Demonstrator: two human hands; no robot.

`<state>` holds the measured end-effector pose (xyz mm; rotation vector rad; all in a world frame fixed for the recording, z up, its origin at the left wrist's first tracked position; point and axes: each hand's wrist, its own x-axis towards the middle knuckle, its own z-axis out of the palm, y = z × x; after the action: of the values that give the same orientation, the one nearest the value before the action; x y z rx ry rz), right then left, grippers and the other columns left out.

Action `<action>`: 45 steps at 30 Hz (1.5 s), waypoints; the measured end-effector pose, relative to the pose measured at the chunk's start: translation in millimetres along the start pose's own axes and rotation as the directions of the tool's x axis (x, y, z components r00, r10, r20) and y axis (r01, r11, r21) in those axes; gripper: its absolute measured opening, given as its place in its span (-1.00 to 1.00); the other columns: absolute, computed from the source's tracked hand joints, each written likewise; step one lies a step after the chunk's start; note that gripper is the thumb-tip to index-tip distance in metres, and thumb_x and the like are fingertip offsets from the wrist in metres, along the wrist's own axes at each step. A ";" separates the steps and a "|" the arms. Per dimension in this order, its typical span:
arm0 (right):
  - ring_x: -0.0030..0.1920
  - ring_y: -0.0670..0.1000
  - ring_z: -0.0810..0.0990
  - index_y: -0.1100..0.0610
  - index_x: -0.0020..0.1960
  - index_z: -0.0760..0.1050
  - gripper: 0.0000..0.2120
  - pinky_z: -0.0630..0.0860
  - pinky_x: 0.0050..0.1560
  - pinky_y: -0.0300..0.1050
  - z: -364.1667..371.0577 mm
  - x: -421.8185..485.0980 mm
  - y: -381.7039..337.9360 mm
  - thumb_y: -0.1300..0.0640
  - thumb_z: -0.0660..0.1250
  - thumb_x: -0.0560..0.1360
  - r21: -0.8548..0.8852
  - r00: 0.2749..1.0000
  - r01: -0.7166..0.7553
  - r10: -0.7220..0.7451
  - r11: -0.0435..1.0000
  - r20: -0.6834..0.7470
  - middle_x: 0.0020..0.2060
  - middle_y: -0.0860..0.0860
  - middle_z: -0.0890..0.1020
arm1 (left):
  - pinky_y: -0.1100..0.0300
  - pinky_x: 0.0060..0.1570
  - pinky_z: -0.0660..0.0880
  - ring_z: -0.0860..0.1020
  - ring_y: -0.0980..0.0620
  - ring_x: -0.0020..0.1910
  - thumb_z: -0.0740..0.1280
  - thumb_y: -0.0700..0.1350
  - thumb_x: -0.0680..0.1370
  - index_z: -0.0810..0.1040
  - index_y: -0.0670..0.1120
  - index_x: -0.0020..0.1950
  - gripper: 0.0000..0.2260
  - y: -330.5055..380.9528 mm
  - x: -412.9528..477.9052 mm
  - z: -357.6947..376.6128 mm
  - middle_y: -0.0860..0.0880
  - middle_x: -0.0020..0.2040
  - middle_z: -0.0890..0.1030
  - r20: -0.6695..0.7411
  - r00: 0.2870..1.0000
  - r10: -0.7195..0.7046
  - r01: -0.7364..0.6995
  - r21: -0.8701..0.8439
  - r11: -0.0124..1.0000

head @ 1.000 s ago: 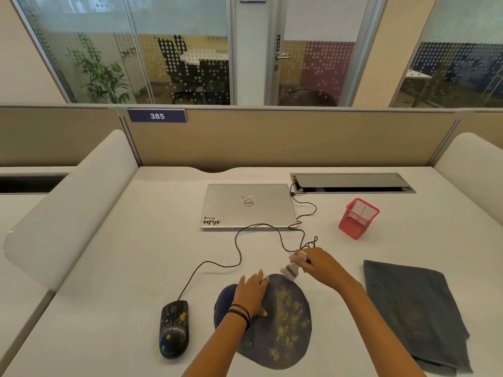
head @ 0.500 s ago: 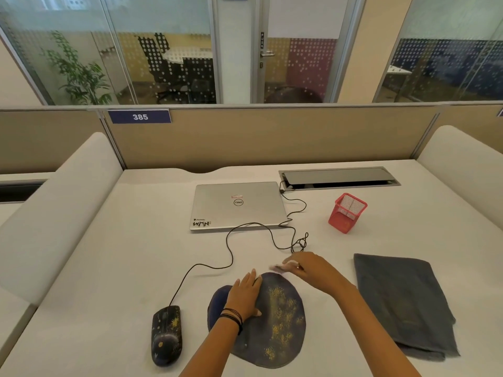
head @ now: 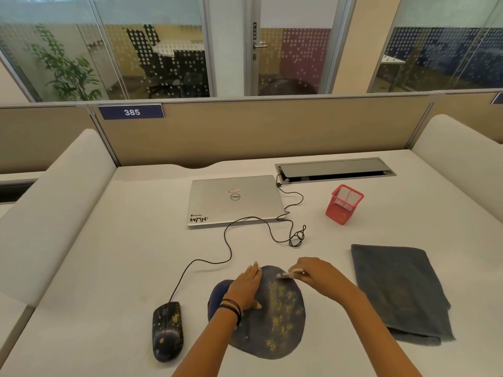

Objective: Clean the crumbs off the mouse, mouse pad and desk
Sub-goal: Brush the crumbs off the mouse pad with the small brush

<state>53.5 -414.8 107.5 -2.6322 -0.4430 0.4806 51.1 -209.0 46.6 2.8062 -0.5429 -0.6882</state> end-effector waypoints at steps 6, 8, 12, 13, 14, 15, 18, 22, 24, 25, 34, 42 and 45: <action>0.00 0.00 0.53 0.13 0.11 0.56 -0.70 0.40 -0.03 -0.23 2.1 -13.4 -0.1 -0.03 0.18 0.58 -0.012 0.997 -0.034 0.035 0.999 0.074 0.06 0.08 0.61 | 0.11 0.53 -0.02 -0.09 -0.08 0.56 0.35 -0.06 0.53 -0.17 -0.19 0.55 -0.18 -2.0 -0.4 -1.6 -0.13 0.57 -0.18 0.025 0.999 0.023 -0.023 -0.014 1.000; 0.04 0.01 0.53 0.09 0.14 0.55 -0.72 0.44 0.04 -0.17 -1.8 -13.9 -5.1 -0.02 0.17 0.59 -0.026 1.000 -0.015 0.015 1.000 0.020 0.08 0.06 0.59 | 0.11 0.53 -0.01 -0.10 -0.08 0.56 0.35 -0.06 0.53 -0.16 -0.19 0.55 -0.18 -2.5 -0.2 -1.6 -0.13 0.57 -0.18 0.025 0.999 0.026 -0.026 -0.010 1.000; 0.11 0.02 0.51 0.09 0.18 0.55 -0.68 0.44 0.13 -0.12 -2.2 -11.9 -15.3 -0.04 0.15 0.59 -0.093 1.000 -0.001 0.001 0.996 0.001 0.14 0.05 0.58 | 0.10 0.52 0.03 -0.08 -0.08 0.56 0.36 -0.04 0.53 -0.15 -0.17 0.55 -0.18 -3.3 0.3 -0.7 -0.13 0.57 -0.18 0.018 0.999 0.027 -0.027 0.010 1.000; 0.11 0.03 0.52 0.13 0.16 0.56 -0.65 0.44 0.14 -0.10 -0.2 -12.6 -14.8 -0.05 0.14 0.59 -0.095 1.000 -0.019 0.021 0.995 0.021 0.12 0.07 0.60 | 0.10 0.52 0.04 -0.08 -0.08 0.56 0.36 -0.04 0.53 -0.15 -0.17 0.55 -0.18 -3.3 0.4 -0.5 -0.13 0.57 -0.18 0.017 0.999 0.027 -0.027 0.014 1.000; 0.09 0.05 0.54 0.15 0.14 0.57 -0.62 0.44 0.13 -0.11 2.0 -14.2 -13.0 -0.08 0.14 0.59 -0.068 0.998 -0.044 0.047 0.997 0.041 0.10 0.09 0.62 | 0.10 0.52 0.04 -0.08 -0.08 0.56 0.36 -0.04 0.52 -0.15 -0.17 0.55 -0.18 -3.2 0.6 -0.3 -0.12 0.57 -0.18 0.017 1.000 0.026 -0.027 0.017 1.000; 0.07 0.06 0.56 0.17 0.12 0.58 -0.60 0.44 0.12 -0.13 3.5 -16.6 -11.2 -0.10 0.15 0.57 -0.025 0.996 -0.071 0.072 0.997 0.058 0.08 0.10 0.63 | 0.10 0.52 0.04 -0.08 -0.08 0.56 0.36 -0.04 0.52 -0.15 -0.17 0.55 -0.17 -3.3 1.0 -0.1 -0.12 0.57 -0.18 0.019 1.000 0.025 -0.026 0.017 1.000; 0.07 0.02 0.56 0.11 0.16 0.57 -0.66 0.40 0.03 -0.25 4.7 -20.8 -5.0 -0.06 0.17 0.58 -0.016 0.995 -0.080 0.081 0.997 0.063 0.11 0.07 0.62 | 0.09 0.52 0.04 -0.09 -0.08 0.56 0.36 -0.03 0.52 -0.16 -0.17 0.55 -0.17 -3.9 1.2 0.2 -0.12 0.57 -0.18 0.025 0.999 0.020 -0.020 0.017 1.000; 0.02 -0.03 0.50 -0.01 0.22 0.53 -0.66 0.32 -0.06 -0.33 3.5 -15.8 -8.9 -0.10 0.11 0.59 -0.069 0.998 -0.055 0.052 0.996 -0.041 0.09 0.05 0.59 | 0.08 0.52 0.06 -0.07 -0.08 0.56 0.36 -0.03 0.52 -0.15 -0.16 0.55 -0.18 -5.2 2.8 1.1 -0.11 0.57 -0.17 0.032 0.999 0.012 -0.013 0.031 0.999; 0.06 0.00 0.52 -0.04 0.25 0.51 -0.65 0.36 0.00 -0.28 6.7 -12.7 -11.5 -0.11 0.08 0.59 -0.140 0.998 -0.047 0.041 0.989 -0.048 0.10 0.05 0.59 | 0.05 0.53 0.02 -0.06 -0.09 0.56 0.35 -0.01 0.53 -0.14 -0.15 0.55 -0.19 -5.1 3.7 2.0 -0.11 0.57 -0.16 0.030 1.000 0.009 -0.011 0.055 0.998; 0.08 0.01 0.53 -0.03 0.25 0.51 -0.64 0.37 0.04 -0.26 8.4 -12.7 -11.6 -0.11 0.09 0.59 -0.138 0.998 -0.062 0.058 0.988 -0.033 0.11 0.06 0.60 | 0.01 0.53 -0.01 -0.06 -0.10 0.56 0.34 0.00 0.53 -0.13 -0.15 0.55 -0.20 -5.2 3.9 2.5 -0.11 0.57 -0.16 0.028 1.000 0.007 -0.009 0.071 0.997; 0.09 0.02 0.53 0.04 0.18 0.56 -0.67 0.42 0.10 -0.19 -0.1 -17.6 -7.7 -0.08 0.17 0.57 -0.022 0.996 -0.090 0.089 0.996 -0.024 0.10 0.06 0.62 | 0.02 0.53 -0.01 -0.08 -0.10 0.56 0.35 -0.02 0.53 -0.15 -0.16 0.55 -0.18 -5.7 3.2 3.2 -0.12 0.57 -0.18 0.037 0.999 0.005 -0.006 0.044 0.999; 0.06 -0.01 0.56 0.05 0.15 0.57 -0.69 0.43 0.04 -0.25 5.4 -27.3 -3.4 -0.08 0.18 0.57 -0.020 0.990 -0.137 0.138 0.990 0.030 0.11 0.03 0.62 | 0.03 0.53 0.02 -0.08 -0.09 0.56 0.35 -0.02 0.52 -0.16 -0.16 0.55 -0.17 -5.1 3.4 2.8 -0.12 0.57 -0.19 0.043 0.999 0.004 -0.006 0.048 0.999; 0.01 -0.04 0.54 0.04 0.11 0.59 -0.66 0.34 -0.10 -0.38 5.3 -25.4 -9.2 -0.12 0.15 0.57 -0.007 0.992 -0.111 0.110 0.994 -0.063 0.05 0.01 0.65 | 0.04 0.53 0.01 -0.09 -0.09 0.56 0.36 -0.02 0.52 -0.16 -0.15 0.55 -0.17 -5.7 3.8 2.5 -0.12 0.57 -0.19 0.043 0.999 0.005 -0.007 0.044 0.999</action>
<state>26.7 -414.7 113.8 -2.6843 -0.2819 0.4294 54.8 -205.6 41.3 2.8356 -0.5810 -0.7451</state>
